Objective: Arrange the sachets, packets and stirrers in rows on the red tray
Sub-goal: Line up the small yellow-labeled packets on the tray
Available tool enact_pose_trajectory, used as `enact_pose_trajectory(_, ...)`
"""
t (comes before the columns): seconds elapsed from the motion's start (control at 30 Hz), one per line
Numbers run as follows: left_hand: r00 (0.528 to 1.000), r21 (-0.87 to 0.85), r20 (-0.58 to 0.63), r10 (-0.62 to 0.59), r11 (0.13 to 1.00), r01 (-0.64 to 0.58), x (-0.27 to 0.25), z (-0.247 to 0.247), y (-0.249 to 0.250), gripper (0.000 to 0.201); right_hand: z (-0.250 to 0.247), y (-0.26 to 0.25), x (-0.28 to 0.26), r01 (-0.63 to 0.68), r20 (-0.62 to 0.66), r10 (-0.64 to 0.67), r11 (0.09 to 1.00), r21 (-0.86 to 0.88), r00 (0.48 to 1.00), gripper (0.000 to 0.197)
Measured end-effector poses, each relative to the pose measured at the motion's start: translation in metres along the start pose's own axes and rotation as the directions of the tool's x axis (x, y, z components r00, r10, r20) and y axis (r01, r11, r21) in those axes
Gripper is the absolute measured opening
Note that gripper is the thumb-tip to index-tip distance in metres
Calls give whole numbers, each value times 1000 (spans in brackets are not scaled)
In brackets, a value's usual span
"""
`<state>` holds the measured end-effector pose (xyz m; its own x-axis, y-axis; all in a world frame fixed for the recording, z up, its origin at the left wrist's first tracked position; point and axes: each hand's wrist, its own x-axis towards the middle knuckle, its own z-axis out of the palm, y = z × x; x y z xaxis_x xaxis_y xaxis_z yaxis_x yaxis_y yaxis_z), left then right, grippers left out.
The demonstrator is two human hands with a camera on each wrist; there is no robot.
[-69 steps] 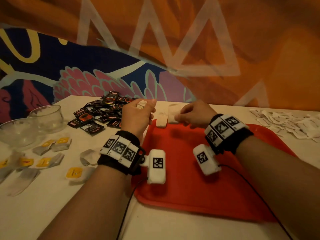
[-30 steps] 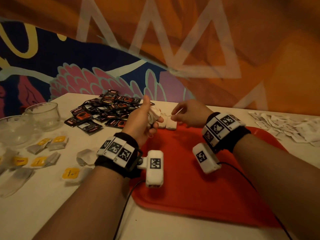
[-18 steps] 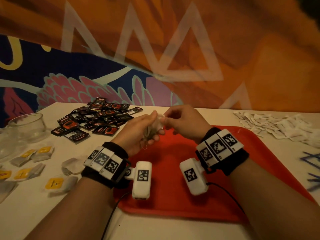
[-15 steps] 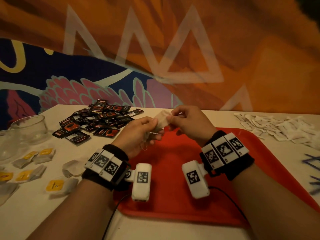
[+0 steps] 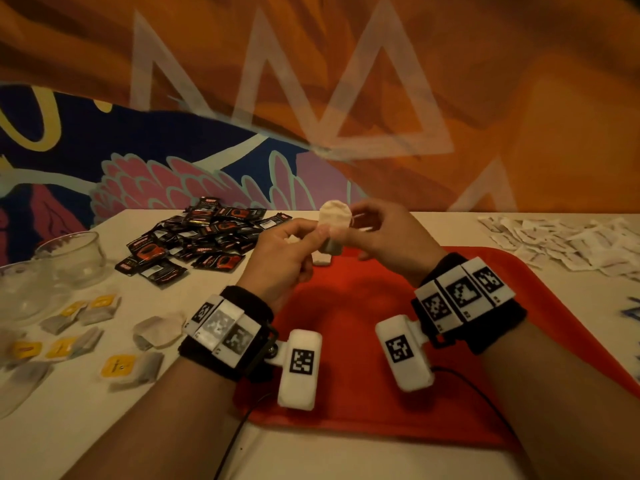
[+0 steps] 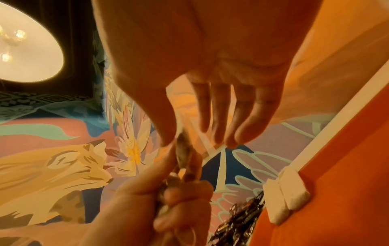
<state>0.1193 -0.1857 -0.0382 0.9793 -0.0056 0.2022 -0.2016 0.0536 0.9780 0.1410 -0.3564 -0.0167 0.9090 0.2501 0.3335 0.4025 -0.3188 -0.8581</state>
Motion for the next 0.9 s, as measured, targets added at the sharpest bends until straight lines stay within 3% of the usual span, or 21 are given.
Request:
enact_pose_trajectory(0.07,1000,-51,-11,-11,999,10,-1,0,1,8,3,1,-4,-8,54,8,1000,-12,998,16)
enact_pose_trajectory(0.13,1000,-54,-18,-18,998,17,-1,0,2,10,4,2,-4,1,20,-1,1000,-19,1000,6)
enact_pose_trajectory(0.37,986,35,-137,99,995,-95,0,-1,3,12,11,5,-5,-25,109,40,990,-136,993,8)
enact_pose_trajectory(0.6,972,87,-198,128,990,-112,4,-5,4,16,20,7,-7,17,54,-13,996,-85,998,10)
enact_pose_trajectory(0.73,922,92,-370,115,992,-87,12,-20,3,22,27,10,8,-133,103,152,976,-170,983,12)
enact_pose_trajectory(0.9,873,-119,-486,-33,992,-29,17,-40,6,18,40,15,52,-308,58,347,888,-341,936,12)
